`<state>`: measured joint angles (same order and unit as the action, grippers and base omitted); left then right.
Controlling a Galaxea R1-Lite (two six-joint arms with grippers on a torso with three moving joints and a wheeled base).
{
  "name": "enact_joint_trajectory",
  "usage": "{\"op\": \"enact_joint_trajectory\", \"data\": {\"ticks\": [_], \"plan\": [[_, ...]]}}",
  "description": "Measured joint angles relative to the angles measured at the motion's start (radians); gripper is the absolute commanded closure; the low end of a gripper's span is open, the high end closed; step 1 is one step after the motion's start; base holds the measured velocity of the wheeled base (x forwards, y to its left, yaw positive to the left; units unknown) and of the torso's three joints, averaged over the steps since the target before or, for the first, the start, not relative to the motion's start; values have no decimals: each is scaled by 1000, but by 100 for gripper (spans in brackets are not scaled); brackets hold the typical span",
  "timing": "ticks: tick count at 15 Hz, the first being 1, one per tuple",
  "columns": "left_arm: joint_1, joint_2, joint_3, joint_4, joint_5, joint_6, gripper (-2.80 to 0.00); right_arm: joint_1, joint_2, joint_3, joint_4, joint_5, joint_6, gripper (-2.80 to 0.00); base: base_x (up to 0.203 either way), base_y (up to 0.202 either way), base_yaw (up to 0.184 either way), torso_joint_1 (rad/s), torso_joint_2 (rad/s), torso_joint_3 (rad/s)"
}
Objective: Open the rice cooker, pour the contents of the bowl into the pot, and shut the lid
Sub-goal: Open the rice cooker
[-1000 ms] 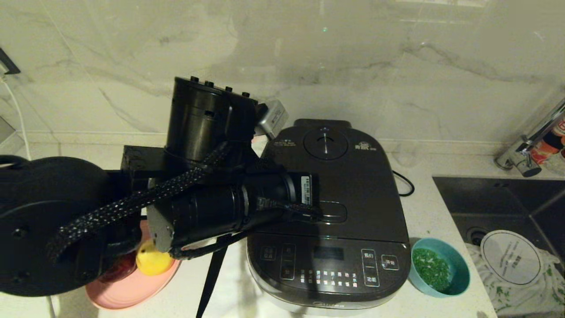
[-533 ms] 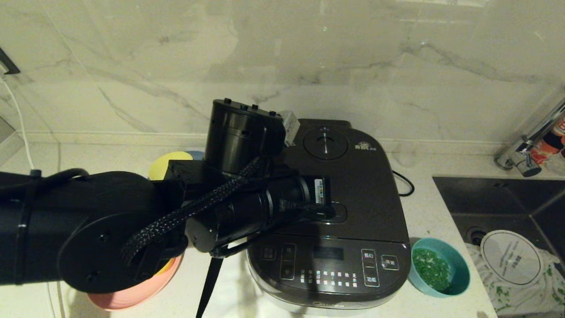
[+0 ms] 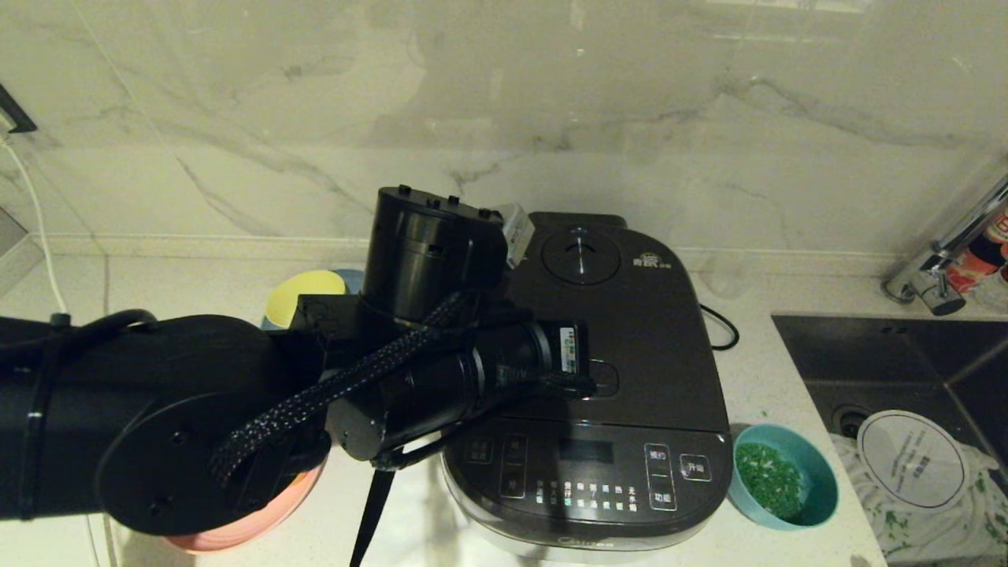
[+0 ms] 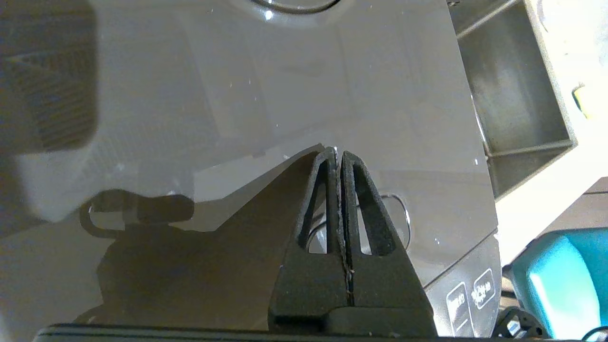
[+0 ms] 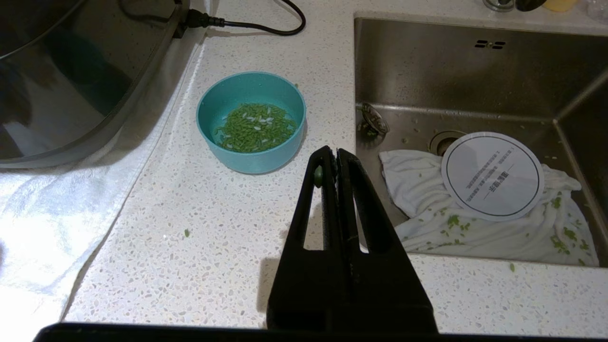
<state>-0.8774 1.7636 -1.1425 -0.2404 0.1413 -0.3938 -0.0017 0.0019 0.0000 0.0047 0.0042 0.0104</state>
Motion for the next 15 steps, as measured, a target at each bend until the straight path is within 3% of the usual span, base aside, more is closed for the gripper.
{"op": "enact_joint_trajectory", "data": {"ticks": [9, 15], "plan": [[-34, -59, 89, 16, -1, -5, 0, 0, 0, 0, 0, 0, 0, 0, 0, 0, 0, 0, 0, 0], [-42, -52, 100, -2, 64, 5, 0, 0, 0, 0, 0, 0, 0, 0, 0, 0, 0, 0, 0, 0]]}}
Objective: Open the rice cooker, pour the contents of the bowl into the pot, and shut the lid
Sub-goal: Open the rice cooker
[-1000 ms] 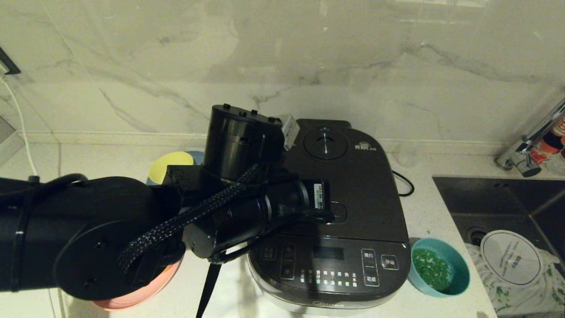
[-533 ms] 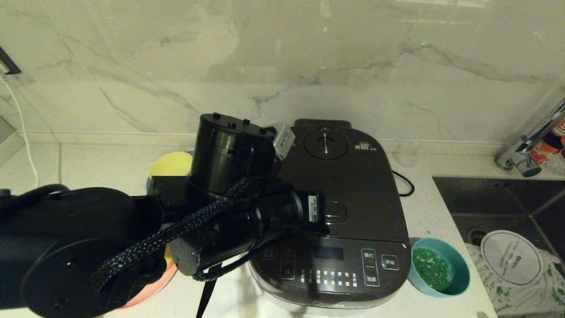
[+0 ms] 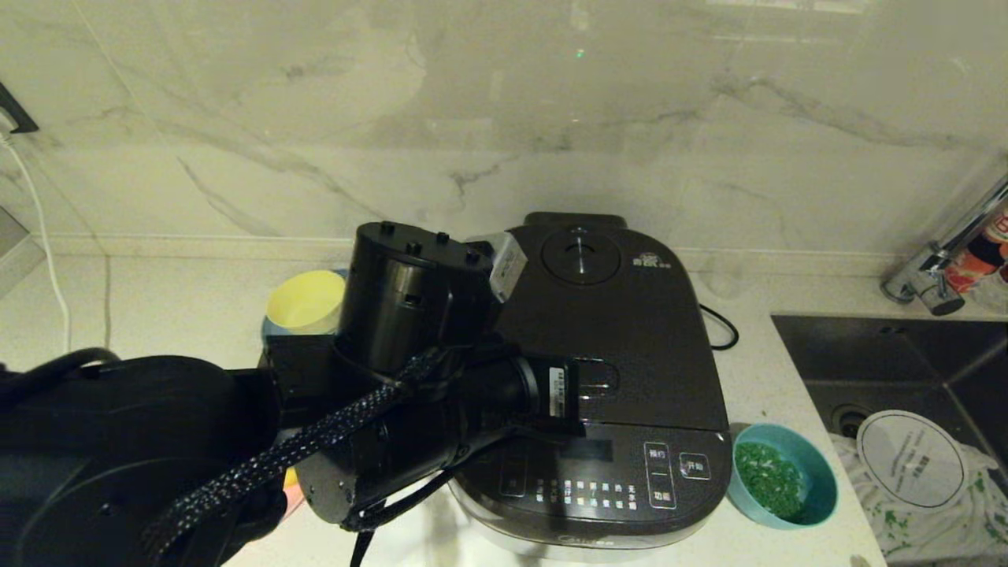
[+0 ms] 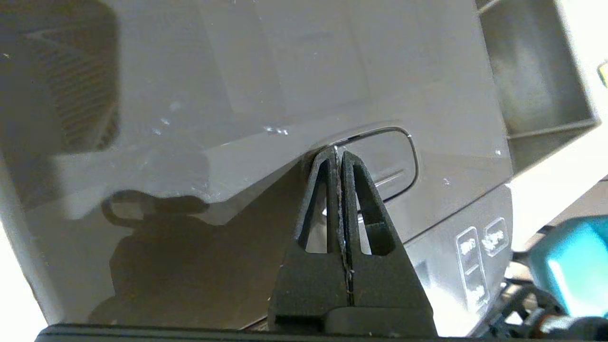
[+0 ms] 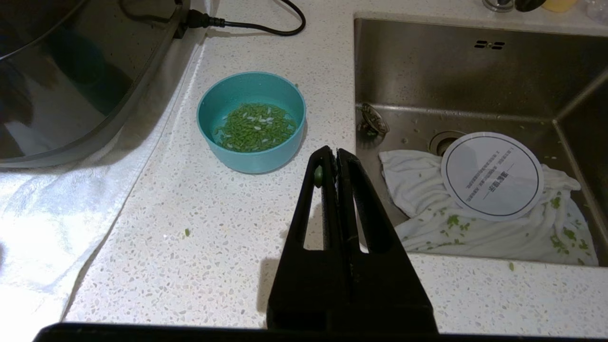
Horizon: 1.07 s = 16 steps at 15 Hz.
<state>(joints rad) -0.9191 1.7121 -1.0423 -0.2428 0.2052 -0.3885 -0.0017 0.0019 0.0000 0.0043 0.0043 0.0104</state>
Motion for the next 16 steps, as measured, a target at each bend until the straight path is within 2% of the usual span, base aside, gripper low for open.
{"op": "enact_joint_trajectory", "data": {"ticks": [3, 8, 16], "plan": [[0, 13, -8, -4, 28, 7, 0, 0, 0, 0, 0, 0, 0, 0, 0, 0, 0, 0, 0, 0], [0, 7, -10, -16, 23, -4, 0, 0, 0, 0, 0, 0, 0, 0, 0, 0, 0, 0, 0, 0], [0, -92, -91, -4, 27, -8, 0, 0, 0, 0, 0, 0, 0, 0, 0, 0, 0, 0, 0, 0]]}}
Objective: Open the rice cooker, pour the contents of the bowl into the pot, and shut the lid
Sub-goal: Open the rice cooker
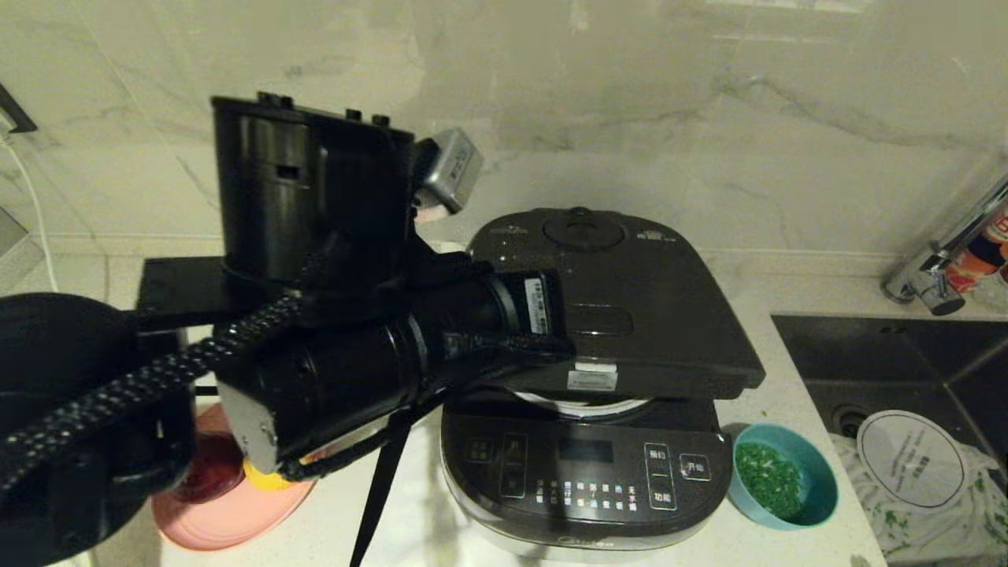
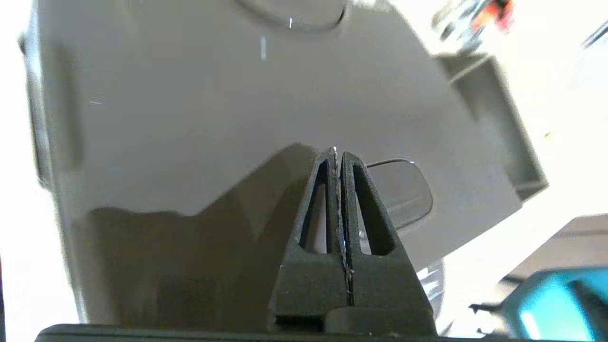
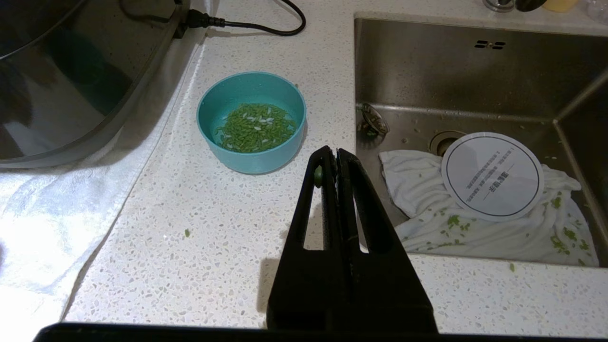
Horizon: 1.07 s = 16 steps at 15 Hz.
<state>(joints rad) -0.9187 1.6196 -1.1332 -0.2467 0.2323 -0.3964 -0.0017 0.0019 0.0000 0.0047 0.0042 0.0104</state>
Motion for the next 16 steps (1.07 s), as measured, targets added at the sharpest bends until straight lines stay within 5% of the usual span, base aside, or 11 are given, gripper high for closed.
{"op": "enact_joint_trajectory", "data": {"ticks": [9, 11, 14, 16], "plan": [[18, -167, -150, 41, 112, 105, 0, 0, 0, 0, 0, 0, 0, 0, 0, 0, 0, 0, 0, 0], [18, -225, -139, 112, 102, 109, 0, 0, 0, 0, 0, 0, 0, 0, 0, 0, 0, 0, 0, 0], [15, -287, -66, 259, -9, 103, 0, 0, 0, 0, 0, 0, 0, 0, 0, 0, 0, 0, 0, 0], [15, -283, -22, 261, -31, 101, 0, 0, 0, 0, 0, 0, 0, 0, 0, 0, 0, 0, 0, 0]]}}
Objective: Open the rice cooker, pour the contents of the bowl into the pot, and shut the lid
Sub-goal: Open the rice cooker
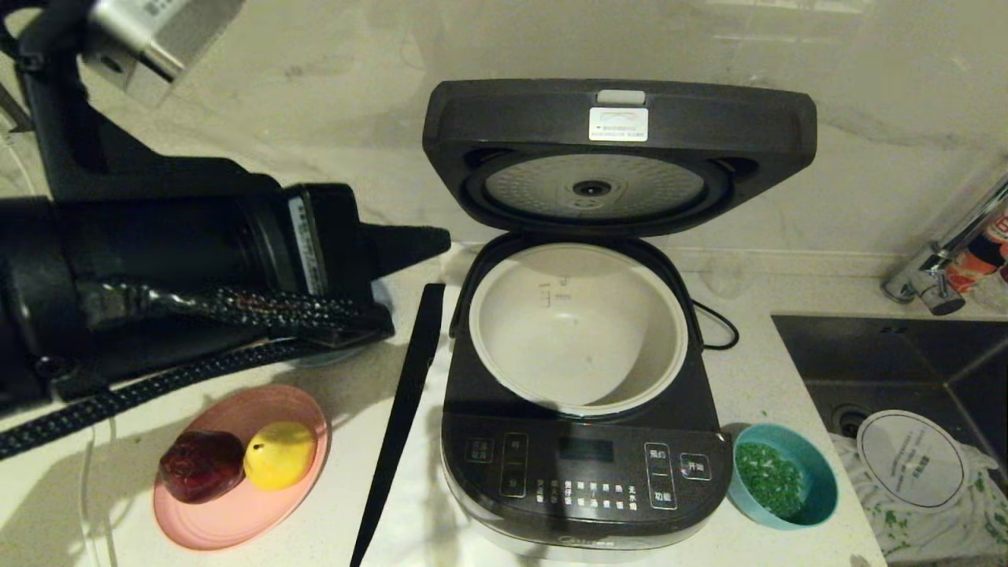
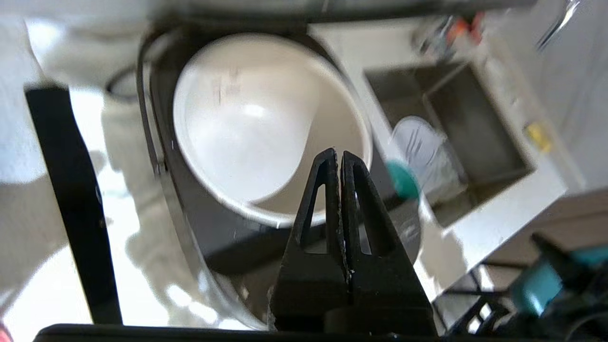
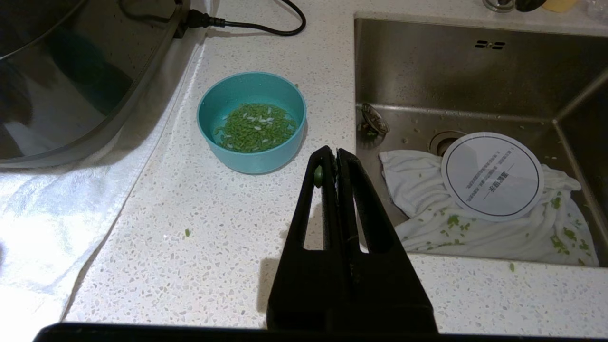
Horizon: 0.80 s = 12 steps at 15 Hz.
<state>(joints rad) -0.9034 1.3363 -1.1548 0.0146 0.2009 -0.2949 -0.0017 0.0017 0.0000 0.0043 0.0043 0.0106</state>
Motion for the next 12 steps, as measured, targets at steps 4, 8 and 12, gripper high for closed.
{"op": "enact_joint_trajectory", "data": {"ticks": [4, 8, 12], "plan": [[1, 91, 20, -132, 4, 11, 0, 0, 0, 0, 0, 0, 0, 0, 0, 0, 0, 0, 0, 0], [1, 239, -4, -328, 24, 50, 0, 0, 0, 0, 0, 0, 0, 0, 0, 0, 0, 0, 0, 0], [2, 383, -56, -572, 127, 179, 0, 0, 0, 0, 1, 0, 0, 0, 0, 0, 0, 0, 0, 0]]}}
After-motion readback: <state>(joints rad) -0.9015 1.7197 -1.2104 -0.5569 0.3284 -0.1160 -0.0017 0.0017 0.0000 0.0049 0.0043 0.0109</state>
